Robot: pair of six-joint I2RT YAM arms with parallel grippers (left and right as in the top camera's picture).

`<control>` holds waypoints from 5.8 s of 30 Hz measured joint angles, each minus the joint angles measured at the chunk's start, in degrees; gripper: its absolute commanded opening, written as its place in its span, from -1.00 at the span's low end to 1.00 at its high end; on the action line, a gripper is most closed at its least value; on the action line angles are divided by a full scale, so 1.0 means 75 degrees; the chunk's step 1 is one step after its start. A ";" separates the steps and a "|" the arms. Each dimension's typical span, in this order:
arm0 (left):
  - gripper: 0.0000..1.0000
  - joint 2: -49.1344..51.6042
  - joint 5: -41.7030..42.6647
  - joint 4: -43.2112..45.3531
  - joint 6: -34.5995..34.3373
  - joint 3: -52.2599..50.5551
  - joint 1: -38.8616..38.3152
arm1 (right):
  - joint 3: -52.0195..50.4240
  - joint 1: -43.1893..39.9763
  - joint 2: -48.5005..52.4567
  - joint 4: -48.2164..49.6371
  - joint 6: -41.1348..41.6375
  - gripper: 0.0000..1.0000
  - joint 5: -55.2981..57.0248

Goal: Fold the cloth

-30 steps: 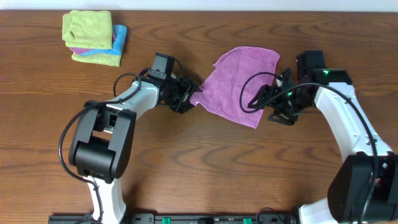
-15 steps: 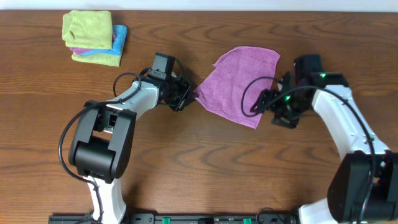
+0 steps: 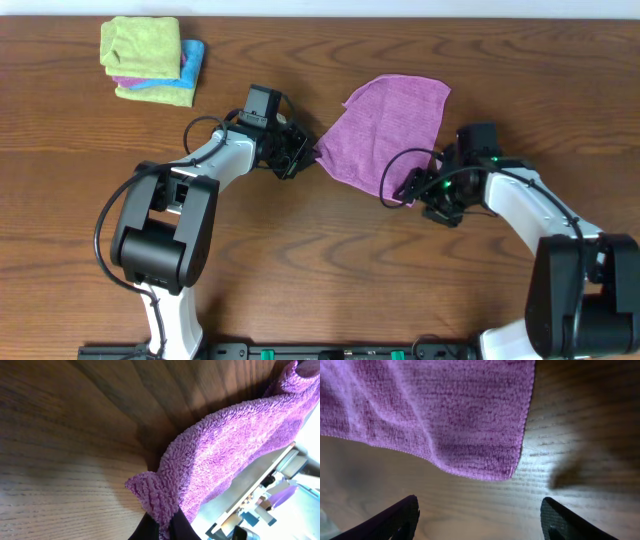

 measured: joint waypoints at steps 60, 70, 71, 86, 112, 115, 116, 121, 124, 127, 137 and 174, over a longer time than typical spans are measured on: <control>-0.89 -0.0038 0.0035 -0.4310 0.4191 0.4765 0.1431 | 0.3401 0.0764 0.0172 0.2020 0.1040 -0.97 -0.0329; -0.89 -0.0038 -0.0839 -0.2643 0.3488 0.4771 0.1507 | 0.6216 0.0743 0.2034 0.1402 0.0606 -0.97 -0.0399; -0.89 -0.0038 -0.0906 -0.2500 0.3439 0.4771 0.1507 | 0.6376 0.0740 0.2151 0.1361 0.0583 -0.97 -0.0402; -0.89 -0.0038 -0.1288 -0.2066 0.3165 0.4811 0.1495 | 0.7627 0.0702 0.2885 0.0772 -0.0003 -0.97 -0.0405; -0.89 0.0262 -0.1279 -0.3488 0.4106 0.4957 0.1134 | 0.7953 0.0440 0.3107 -0.1113 -0.0933 -0.97 -0.0268; -0.88 0.0248 -0.1113 -0.4103 0.4351 0.4966 0.1134 | 0.7956 0.0440 0.2952 -0.1918 -0.1204 -0.97 -0.0294; -0.88 0.0221 -0.1055 -0.4409 0.4453 0.4969 0.1134 | 0.7956 0.0440 0.2862 -0.2235 -0.1323 -0.97 -0.0321; -0.88 -0.0058 -0.0758 -0.6000 0.4878 0.4998 0.1134 | 0.8032 0.0440 0.2553 -0.4086 -0.1781 -0.97 -0.0437; -0.88 -0.0070 -0.0723 -0.6712 0.5021 0.4998 0.1116 | 0.8038 0.0440 0.2550 -0.4709 -0.1891 -0.97 -0.0493; -0.88 -0.0070 -0.0781 -0.7178 0.5184 0.4998 0.1032 | 0.8038 0.0440 0.2550 -0.5182 -0.1990 -0.97 -0.0452; -0.88 -0.0114 -0.1064 -0.7155 0.5333 0.3608 0.0589 | 0.6423 0.0440 0.2381 -0.5240 -0.2226 -0.97 -0.0224; -0.67 -0.2343 -0.2148 -0.6426 0.5176 0.0294 0.0201 | 0.1008 -0.0187 -0.1180 -0.2352 -0.1696 0.86 0.1644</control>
